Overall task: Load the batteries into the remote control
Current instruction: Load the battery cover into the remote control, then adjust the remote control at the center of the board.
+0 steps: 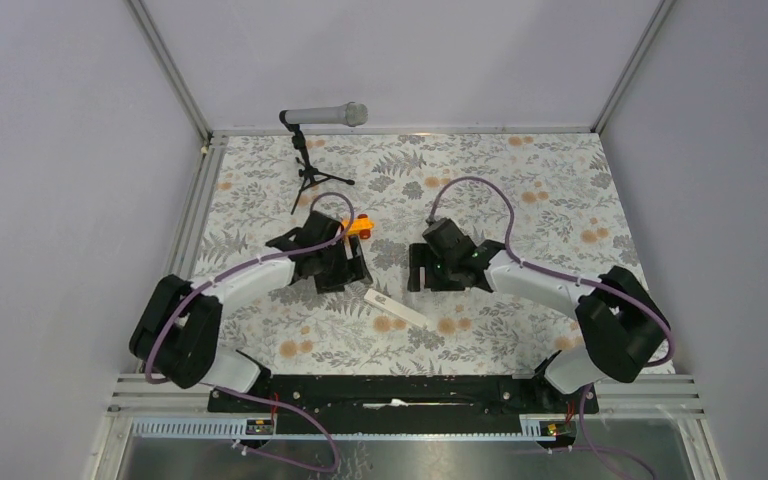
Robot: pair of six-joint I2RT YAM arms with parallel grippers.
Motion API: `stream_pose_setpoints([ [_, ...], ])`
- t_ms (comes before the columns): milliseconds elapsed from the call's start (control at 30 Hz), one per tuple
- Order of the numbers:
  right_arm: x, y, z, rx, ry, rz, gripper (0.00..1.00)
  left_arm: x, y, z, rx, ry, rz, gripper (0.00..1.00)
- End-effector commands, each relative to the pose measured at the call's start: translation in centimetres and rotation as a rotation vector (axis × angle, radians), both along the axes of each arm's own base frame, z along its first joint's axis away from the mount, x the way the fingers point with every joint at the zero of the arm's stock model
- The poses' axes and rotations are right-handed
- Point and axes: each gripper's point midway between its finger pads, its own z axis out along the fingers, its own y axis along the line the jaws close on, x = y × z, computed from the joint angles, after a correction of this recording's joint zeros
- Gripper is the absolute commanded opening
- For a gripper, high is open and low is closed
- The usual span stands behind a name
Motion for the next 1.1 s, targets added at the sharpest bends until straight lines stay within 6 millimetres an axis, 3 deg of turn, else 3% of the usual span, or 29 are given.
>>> stream_pose_setpoints([
  [0,0.8,2.5,5.5,0.082,-0.135,0.296,0.83,3.6,2.3,4.5,0.085,-0.205,0.07,0.86],
  [67,-0.2,3.3,5.7,0.103,-0.142,0.439,0.86,3.9,3.5,5.8,0.096,-0.241,0.1,0.98],
  [300,-2.3,3.8,2.8,-0.076,-0.18,0.659,0.87,4.0,9.4,12.0,0.193,-0.492,0.269,0.99],
  [467,-3.4,4.1,0.8,-0.116,-0.148,0.7,0.75,2.6,12.9,15.7,0.228,-0.642,0.368,0.99],
  [633,-4.1,3.8,-1.1,-0.165,-0.12,0.73,0.72,1.6,14.1,17.4,0.211,-0.723,0.405,0.99],
  [967,-4.3,4.0,-2.9,-0.207,-0.088,0.69,0.48,0.9,15.5,19.2,0.214,-0.804,0.455,0.99],
  [1067,-3.5,3.3,-3.0,-0.243,-0.102,0.603,0.35,0.8,15.7,19.2,0.211,-0.812,0.466,0.99],
])
